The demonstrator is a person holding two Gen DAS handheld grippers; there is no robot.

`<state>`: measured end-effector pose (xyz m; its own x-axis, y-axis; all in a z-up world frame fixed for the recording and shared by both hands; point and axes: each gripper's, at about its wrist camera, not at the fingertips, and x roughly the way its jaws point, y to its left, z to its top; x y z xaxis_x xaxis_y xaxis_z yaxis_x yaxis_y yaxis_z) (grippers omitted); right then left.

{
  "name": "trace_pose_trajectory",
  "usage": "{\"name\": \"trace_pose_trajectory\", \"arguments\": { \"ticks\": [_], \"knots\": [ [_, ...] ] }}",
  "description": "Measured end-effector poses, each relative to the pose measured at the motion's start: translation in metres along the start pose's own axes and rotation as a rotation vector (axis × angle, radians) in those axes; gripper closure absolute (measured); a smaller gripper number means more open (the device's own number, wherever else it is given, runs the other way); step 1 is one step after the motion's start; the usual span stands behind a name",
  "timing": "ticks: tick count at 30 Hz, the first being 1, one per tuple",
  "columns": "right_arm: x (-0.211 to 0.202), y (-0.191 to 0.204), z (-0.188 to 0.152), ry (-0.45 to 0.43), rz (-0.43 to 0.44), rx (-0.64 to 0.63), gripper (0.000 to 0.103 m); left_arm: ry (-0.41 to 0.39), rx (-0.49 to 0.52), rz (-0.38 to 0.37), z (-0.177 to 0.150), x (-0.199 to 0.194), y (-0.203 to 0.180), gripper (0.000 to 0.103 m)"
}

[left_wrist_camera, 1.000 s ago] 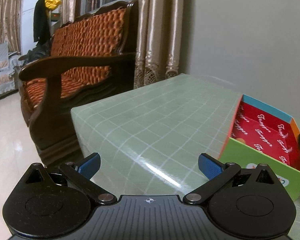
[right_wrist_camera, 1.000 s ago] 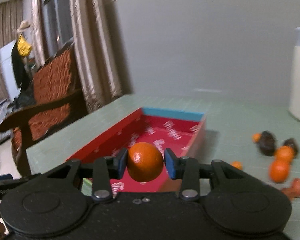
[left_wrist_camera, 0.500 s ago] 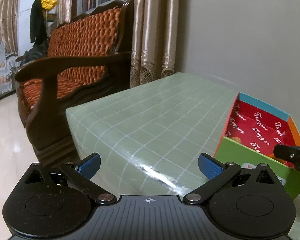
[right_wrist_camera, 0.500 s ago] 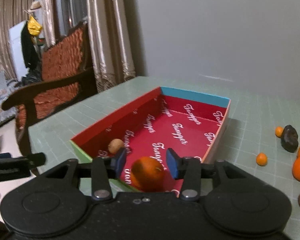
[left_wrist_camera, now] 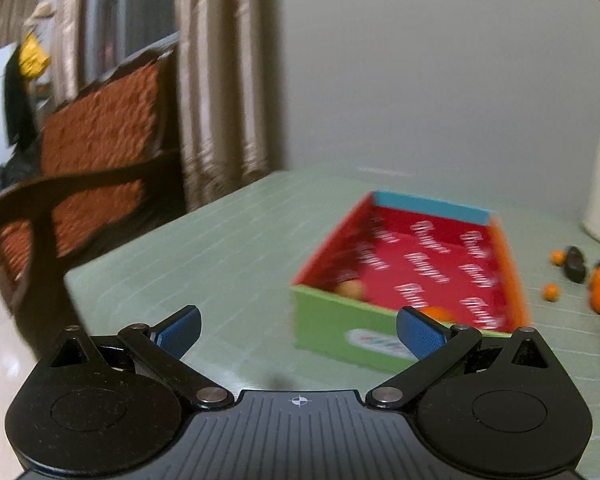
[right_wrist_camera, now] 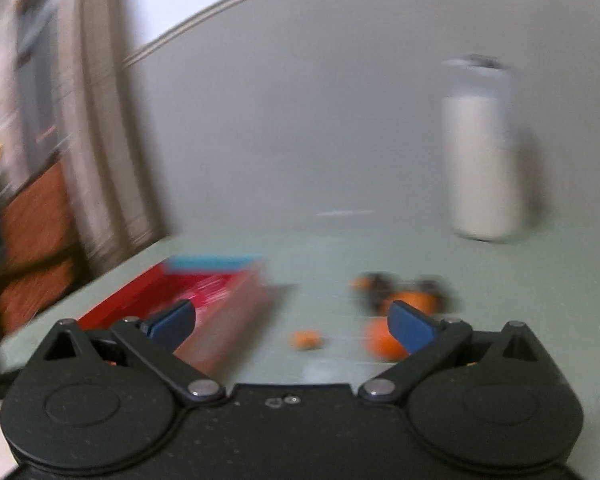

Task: Organize fruits
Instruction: 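Reach the left tool to the reddish-brown fruit and grasp it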

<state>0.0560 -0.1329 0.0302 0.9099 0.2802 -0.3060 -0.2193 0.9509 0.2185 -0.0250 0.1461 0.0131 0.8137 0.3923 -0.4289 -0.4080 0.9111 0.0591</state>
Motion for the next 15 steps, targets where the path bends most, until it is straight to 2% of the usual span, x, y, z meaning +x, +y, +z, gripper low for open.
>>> {"name": "trace_pose_trajectory", "arguments": {
  "ticks": [3, 9, 15],
  "knots": [
    [-0.005, -0.037, 0.005, -0.005, -0.113, 0.087, 0.000, -0.041, 0.055, -0.070, 0.002, -0.010, -0.028, 0.000],
    [-0.021, -0.087, 0.001, 0.021, -0.255, 0.120, 0.000, -0.080, 0.145, -0.247, 0.003, -0.026, -0.088, 0.000],
    [-0.050, -0.103, -0.006, -0.061, -0.365, 0.100, 0.000, -0.072, 0.266, -0.349, -0.001, -0.028, -0.161, 0.000]
  ]
}}
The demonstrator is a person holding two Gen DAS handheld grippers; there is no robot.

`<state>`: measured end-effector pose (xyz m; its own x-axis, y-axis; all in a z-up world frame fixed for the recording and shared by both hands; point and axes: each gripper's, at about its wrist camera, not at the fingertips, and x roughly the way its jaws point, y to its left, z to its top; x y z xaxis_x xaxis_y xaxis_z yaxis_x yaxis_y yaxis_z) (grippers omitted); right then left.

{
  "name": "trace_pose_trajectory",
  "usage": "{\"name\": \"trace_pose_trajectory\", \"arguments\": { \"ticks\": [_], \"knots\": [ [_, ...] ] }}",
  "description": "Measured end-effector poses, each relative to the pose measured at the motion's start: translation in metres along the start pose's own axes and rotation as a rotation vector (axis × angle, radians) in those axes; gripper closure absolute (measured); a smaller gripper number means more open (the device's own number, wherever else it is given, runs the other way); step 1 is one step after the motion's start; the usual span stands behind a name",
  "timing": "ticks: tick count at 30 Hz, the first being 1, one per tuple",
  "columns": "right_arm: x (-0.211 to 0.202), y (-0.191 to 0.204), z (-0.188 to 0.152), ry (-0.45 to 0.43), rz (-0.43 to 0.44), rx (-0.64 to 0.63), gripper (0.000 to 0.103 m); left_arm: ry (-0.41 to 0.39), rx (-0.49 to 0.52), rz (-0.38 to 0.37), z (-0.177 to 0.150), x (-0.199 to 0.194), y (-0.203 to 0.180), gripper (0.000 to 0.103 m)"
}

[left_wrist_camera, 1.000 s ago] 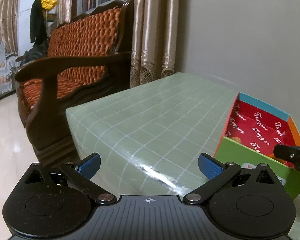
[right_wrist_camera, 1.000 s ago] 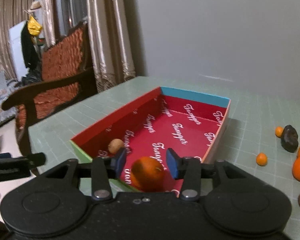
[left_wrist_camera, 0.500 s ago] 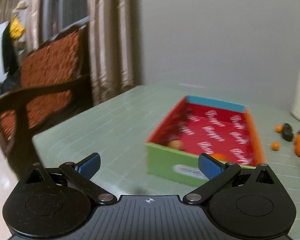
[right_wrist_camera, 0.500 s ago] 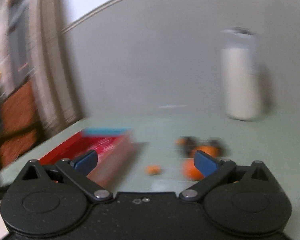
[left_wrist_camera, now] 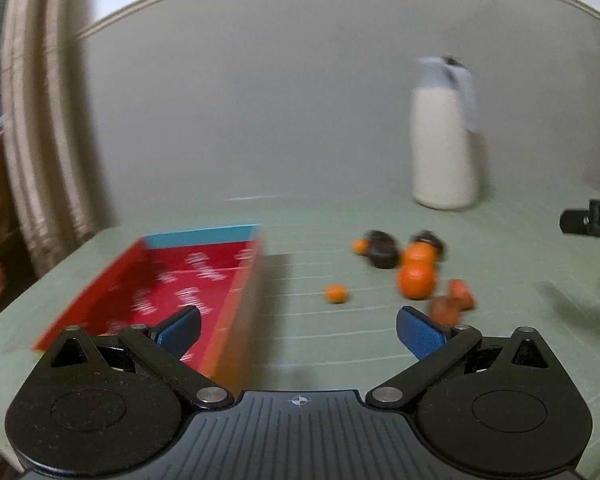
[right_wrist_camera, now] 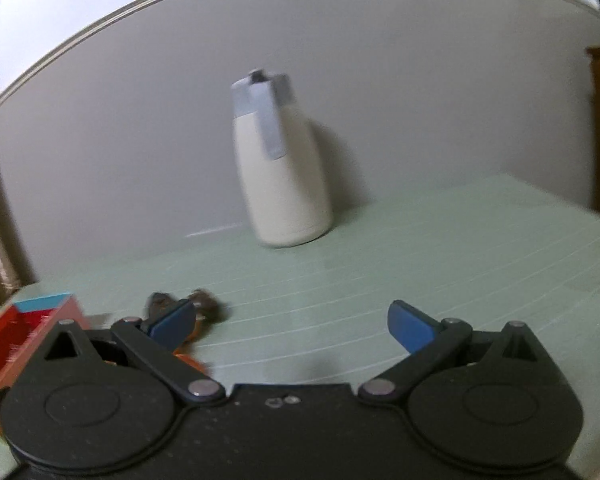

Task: Organize fruits
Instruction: 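Reach the left tool to the reddish-brown fruit and grasp it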

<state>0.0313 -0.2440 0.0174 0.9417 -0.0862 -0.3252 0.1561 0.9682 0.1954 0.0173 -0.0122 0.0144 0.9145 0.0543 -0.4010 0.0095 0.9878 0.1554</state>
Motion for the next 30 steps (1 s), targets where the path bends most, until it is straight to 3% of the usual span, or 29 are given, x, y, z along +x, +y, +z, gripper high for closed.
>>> {"name": "trace_pose_trajectory", "arguments": {
  "ticks": [8, 14, 16, 21, 25, 30],
  "knots": [
    [-0.012, -0.039, 0.001, -0.010, -0.103, 0.034, 0.000, 0.072, 0.109, -0.104, 0.007, 0.040, -0.069, 0.001],
    [-0.025, -0.060, 0.002, -0.056, -0.135, 0.059, 0.000, 0.100, 0.116, -0.144, 0.008, 0.057, -0.089, 0.002],
    [-0.028, -0.065, 0.002, -0.070, -0.156, 0.066, 0.000, 0.121, 0.117, -0.159, 0.008, 0.063, -0.093, 0.019],
    [-0.036, -0.075, 0.002, -0.107, -0.232, 0.065, 0.000, 0.161, 0.108, -0.185, 0.006, 0.079, -0.102, 0.031],
    [-0.036, -0.084, 0.003, -0.100, -0.236, 0.081, 0.000, 0.153, 0.102, -0.207, 0.007, 0.080, -0.105, 0.057],
    [-0.025, -0.086, 0.006, -0.084, -0.231, 0.085, 0.000, 0.127, 0.137, -0.181, 0.003, 0.074, -0.111, 0.071]
  ]
}}
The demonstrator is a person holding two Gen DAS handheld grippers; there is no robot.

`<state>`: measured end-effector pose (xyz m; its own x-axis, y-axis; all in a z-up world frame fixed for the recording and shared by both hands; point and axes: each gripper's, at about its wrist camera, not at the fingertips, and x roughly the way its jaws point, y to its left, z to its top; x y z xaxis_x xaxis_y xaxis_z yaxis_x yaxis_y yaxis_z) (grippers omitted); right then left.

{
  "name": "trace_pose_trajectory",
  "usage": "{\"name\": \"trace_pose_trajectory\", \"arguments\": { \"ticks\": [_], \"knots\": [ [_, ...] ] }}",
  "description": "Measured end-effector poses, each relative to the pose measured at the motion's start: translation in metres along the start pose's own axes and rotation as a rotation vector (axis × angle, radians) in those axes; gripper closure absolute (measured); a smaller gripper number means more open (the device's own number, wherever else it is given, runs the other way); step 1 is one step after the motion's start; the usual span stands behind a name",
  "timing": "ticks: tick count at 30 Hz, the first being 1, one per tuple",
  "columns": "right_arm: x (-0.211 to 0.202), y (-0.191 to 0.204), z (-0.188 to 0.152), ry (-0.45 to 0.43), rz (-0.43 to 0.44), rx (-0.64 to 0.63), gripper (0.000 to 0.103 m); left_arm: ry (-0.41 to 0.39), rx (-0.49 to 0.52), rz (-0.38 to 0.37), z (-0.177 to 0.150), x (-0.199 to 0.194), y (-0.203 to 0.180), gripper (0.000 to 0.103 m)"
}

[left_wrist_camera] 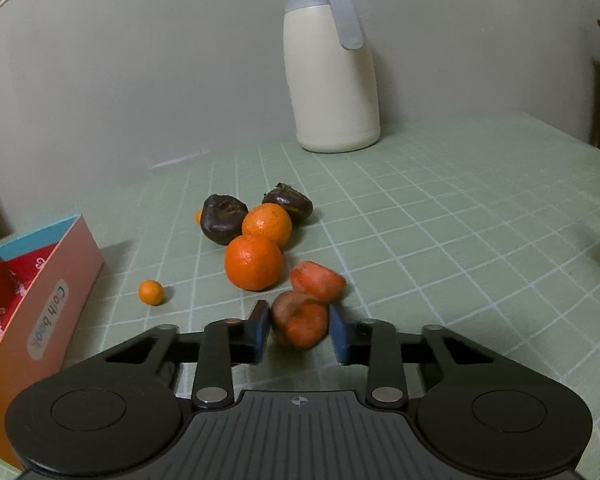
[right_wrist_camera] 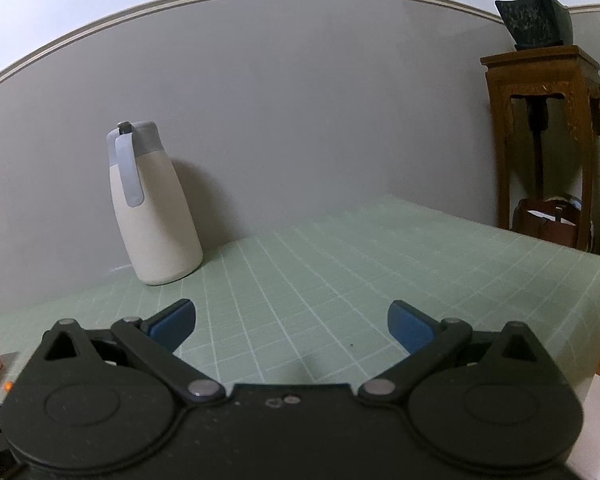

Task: Organize fruits
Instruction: 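Reach the left tool to the reddish-brown fruit and grasp it, then carry the reddish-brown fruit into the red box and release it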

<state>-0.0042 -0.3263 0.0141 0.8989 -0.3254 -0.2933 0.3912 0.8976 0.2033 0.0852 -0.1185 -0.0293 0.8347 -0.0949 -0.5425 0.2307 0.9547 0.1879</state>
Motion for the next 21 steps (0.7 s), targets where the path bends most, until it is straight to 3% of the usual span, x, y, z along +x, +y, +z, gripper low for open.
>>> {"name": "trace_pose_trajectory", "arguments": {
  "ticks": [14, 21],
  "knots": [
    [-0.010, 0.004, -0.003, 0.011, 0.017, -0.020, 0.000, -0.033, -0.053, -0.018, 0.001, -0.010, 0.013, 0.071],
    [-0.008, 0.017, -0.006, 0.026, 0.040, -0.044, 0.000, -0.073, -0.087, 0.036, 0.000, -0.024, 0.036, 0.071]
  ]
}}
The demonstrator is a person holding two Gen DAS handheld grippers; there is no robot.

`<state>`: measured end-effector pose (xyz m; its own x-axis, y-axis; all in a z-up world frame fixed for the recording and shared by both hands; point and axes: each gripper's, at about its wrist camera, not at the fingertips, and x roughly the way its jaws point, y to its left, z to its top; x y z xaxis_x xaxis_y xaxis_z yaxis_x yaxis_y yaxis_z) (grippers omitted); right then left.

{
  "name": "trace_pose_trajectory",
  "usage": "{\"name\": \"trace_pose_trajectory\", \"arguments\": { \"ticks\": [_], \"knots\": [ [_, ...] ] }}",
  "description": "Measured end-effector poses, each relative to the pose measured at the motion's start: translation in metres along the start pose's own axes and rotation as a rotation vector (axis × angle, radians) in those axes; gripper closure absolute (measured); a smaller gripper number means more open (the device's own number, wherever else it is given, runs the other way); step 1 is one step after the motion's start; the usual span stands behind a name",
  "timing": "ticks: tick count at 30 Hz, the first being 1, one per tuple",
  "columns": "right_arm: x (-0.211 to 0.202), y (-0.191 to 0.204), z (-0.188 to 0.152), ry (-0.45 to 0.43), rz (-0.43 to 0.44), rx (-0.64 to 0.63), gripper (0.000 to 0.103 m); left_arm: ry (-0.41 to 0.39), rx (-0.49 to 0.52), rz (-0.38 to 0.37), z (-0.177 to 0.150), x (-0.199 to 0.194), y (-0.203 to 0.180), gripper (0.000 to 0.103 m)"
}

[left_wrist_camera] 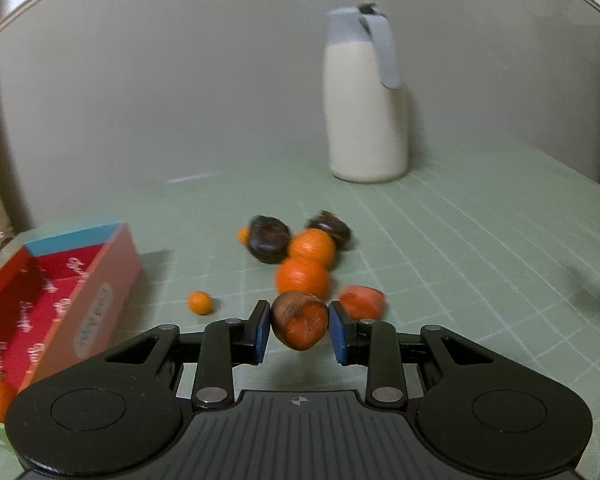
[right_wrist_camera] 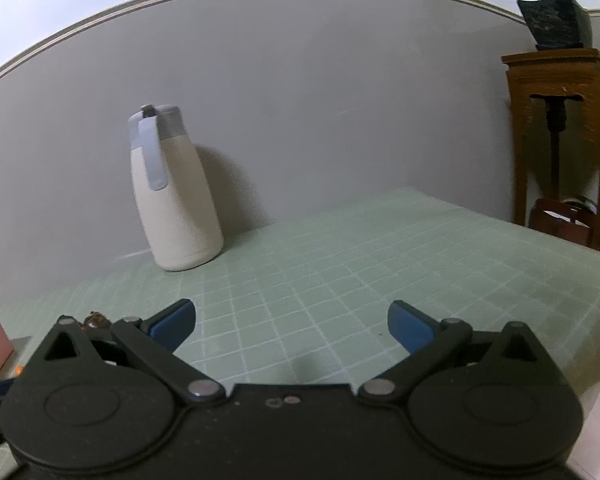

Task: Organize fruits
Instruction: 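Carry the reddish-brown fruit into the red box and release it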

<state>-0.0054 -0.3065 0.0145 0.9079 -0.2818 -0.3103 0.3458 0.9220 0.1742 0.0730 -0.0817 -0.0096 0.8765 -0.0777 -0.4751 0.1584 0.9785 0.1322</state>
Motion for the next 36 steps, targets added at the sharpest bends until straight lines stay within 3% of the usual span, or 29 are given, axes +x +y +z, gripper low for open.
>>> {"name": "trace_pose_trajectory", "arguments": {
  "ticks": [9, 20, 29, 36],
  "knots": [
    [0.006, 0.041, -0.007, 0.024, 0.074, -0.052, 0.000, -0.082, -0.040, 0.120, 0.000, -0.024, 0.047, 0.071],
    [0.014, 0.097, -0.020, 0.057, 0.163, -0.125, 0.000, -0.103, -0.130, 0.260, -0.007, -0.041, 0.115, 0.071],
    [0.015, 0.136, -0.031, 0.079, 0.232, -0.176, 0.000, -0.024, -0.236, 0.388, -0.021, -0.034, 0.176, 0.071],
    [0.014, 0.149, -0.036, 0.093, 0.262, -0.179, 0.000, 0.067, -0.313, 0.392, -0.033, -0.022, 0.201, 0.071]
  ]
}}
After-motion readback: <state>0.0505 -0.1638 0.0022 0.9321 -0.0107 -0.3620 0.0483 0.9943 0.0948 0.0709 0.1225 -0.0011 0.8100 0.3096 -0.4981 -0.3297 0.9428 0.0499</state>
